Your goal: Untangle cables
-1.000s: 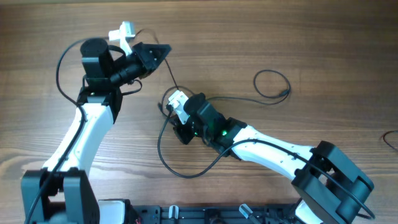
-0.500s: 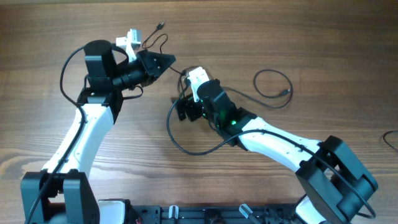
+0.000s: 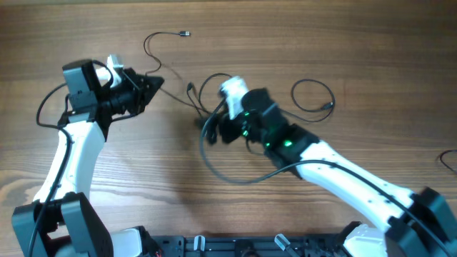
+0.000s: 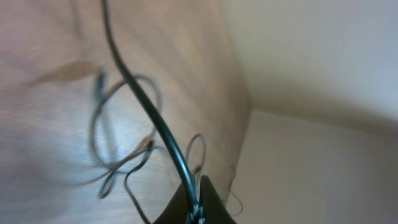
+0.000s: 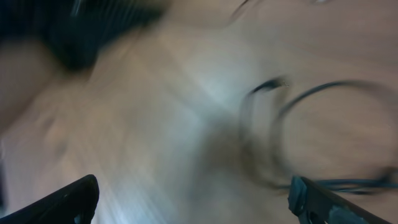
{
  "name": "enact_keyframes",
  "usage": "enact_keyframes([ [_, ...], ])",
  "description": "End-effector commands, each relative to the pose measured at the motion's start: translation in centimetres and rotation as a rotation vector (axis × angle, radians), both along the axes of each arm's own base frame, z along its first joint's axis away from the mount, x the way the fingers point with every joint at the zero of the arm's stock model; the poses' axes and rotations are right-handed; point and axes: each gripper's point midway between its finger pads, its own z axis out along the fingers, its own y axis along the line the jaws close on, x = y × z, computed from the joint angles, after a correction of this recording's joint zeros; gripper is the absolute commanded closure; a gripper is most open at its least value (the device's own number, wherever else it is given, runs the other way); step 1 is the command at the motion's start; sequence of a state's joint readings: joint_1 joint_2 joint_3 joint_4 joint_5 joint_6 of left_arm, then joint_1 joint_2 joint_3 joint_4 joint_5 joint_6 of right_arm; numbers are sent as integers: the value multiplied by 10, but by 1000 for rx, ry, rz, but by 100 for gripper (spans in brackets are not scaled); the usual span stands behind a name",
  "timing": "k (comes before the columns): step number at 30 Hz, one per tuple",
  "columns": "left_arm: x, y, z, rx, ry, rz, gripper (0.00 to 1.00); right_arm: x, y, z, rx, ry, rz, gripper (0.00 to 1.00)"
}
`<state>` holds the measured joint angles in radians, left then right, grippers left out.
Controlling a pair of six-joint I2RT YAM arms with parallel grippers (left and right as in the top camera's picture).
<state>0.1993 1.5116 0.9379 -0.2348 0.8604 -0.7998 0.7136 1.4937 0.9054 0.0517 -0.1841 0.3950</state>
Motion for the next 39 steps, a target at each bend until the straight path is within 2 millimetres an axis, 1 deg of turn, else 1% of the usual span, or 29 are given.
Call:
enact_keyframes([
  [1,-16,0,-14,96,-3,-73,96,48,-61,-7,56,105,-441,0],
  [2,-20,0,-18,107,13,-84,96,48,-66,-15,75,162,-487,0],
  [4,-27,0,-28,139,53,-88,96,44,-79,-38,110,314,-613,0],
  [5,-31,3,-36,176,86,-77,96,38,-93,-59,118,426,-757,0],
  [7,-33,10,-45,225,126,-49,96,25,-120,-85,138,556,-1005,0],
  [10,-34,17,-51,267,151,-22,96,8,-153,-105,202,660,-1326,0],
  [11,-34,19,-52,275,156,-17,96,7,-163,-108,222,658,-1406,0],
  [14,-35,20,-53,283,162,-14,96,13,-185,-112,212,596,-1502,0],
  [18,-37,21,-56,296,178,-7,96,21,-197,-148,193,682,-1555,0],
  [20,-40,21,-58,294,192,-9,96,27,-211,-159,195,678,-1609,0],
  [22,-43,21,-59,291,208,-11,96,33,-223,-164,226,677,-1660,0],
  [23,-44,21,-60,295,216,-10,96,37,-230,-163,241,668,-1678,0],
  [24,-45,21,-61,295,223,-11,96,42,-247,-160,239,624,-1716,1],
  [27,-45,21,-61,295,222,-10,95,47,-274,-156,154,553,-1721,1],
  [29,-45,22,-61,300,224,-7,94,48,-282,-158,112,562,-1694,3],
  [31,-45,25,-63,315,228,2,92,53,-288,-161,109,557,-1693,10],
  [32,-45,25,-63,318,230,4,92,57,-289,-163,104,547,-1680,14],
  [33,-45,25,-64,318,233,4,93,71,-285,-168,50,500,-1587,20],
  [35,-47,25,-65,317,242,2,93,83,-277,-175,-44,461,-1438,28],
  [36,-48,25,-65,316,248,1,93,86,-272,-180,-103,451,-1355,33],
  [37,-50,25,-66,315,258,-1,93,86,-270,-185,-146,450,-1303,42],
  [38,-51,24,-67,314,263,-1,93,80,-270,-194,-246,455,-1231,45],
  [39,-52,25,-67,317,264,0,93,75,-273,-199,-292,463,-1219,46],
])
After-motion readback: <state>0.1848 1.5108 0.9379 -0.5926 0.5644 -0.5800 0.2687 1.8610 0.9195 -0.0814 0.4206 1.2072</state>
